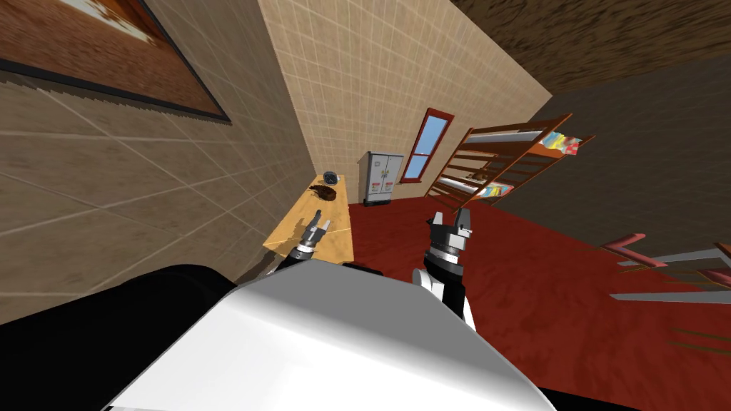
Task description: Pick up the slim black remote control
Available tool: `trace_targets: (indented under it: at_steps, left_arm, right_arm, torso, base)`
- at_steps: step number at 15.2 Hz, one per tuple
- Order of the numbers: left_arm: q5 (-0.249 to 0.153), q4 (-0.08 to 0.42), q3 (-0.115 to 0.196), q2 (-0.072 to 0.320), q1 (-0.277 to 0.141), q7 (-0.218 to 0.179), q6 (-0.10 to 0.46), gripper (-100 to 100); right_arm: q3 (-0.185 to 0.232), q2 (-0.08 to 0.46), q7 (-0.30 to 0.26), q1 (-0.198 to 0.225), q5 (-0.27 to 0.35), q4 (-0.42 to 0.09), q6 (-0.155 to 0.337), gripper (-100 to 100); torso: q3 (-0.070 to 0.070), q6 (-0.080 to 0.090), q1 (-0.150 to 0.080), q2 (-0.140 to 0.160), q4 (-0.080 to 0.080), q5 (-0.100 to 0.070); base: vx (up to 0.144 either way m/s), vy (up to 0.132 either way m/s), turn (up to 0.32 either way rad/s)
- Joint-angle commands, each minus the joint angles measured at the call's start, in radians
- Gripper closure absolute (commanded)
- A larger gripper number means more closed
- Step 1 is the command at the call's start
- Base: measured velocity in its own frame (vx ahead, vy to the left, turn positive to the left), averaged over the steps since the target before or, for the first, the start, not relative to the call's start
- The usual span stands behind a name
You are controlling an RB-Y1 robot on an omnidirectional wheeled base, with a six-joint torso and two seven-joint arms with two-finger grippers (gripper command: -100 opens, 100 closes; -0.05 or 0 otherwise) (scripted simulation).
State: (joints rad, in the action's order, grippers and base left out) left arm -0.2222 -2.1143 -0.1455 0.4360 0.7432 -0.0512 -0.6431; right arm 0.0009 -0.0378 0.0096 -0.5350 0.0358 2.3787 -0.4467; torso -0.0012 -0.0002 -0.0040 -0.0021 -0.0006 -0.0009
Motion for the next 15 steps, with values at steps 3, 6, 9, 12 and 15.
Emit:
trace_targets:
  at_steps: [3,6,9,12,15]
  left_arm:
    - [-0.034,0.049,-0.02,0.092,0.048,0.0,0.002,-100]
    - [-0.052,0.077,-0.037,0.154,0.081,0.002,0.002,-100]
    - [-0.07,0.107,-0.054,0.224,0.115,0.005,0.003,-100]
    - [-0.088,0.137,-0.07,0.283,0.15,0.008,0.003,-100]
    - [-0.107,0.167,-0.086,0.348,0.186,0.012,0.003,-100]
  right_arm:
    - [0.0,0.0,0.0,0.0,0.0,0.0,0.0,0]
    - [0.0,0.0,0.0,0.0,0.0,0.0,0.0,0]
    - [0.0,0.0,0.0,0.0,0.0,0.0,0.0,0]
    - [0.0,0.0,0.0,0.0,0.0,0.0,0.0,0]
    - [0.0,0.0,0.0,0.0,0.0,0.0,0.0,0]
  torso:
    - [0.0,0.0,0.001,0.0,0.0,0.0]
    - [0.0,0.0,0.001,0.0,0.0,0.0]
    - [-0.001,0.0,-0.001,-0.001,0.0,0.0]
    - [-0.001,0.0,-0.001,-0.001,0.0,0.0]
    - [-0.001,0.0,0.0,-0.001,0.0,0.0]
  base:
    - [0.024,-0.046,0.006]
    - [0.033,-0.05,0.004]
    - [0.049,-0.07,0.001]
    - [0.041,-0.061,-0.006]
    - [0.048,-0.052,-0.009]
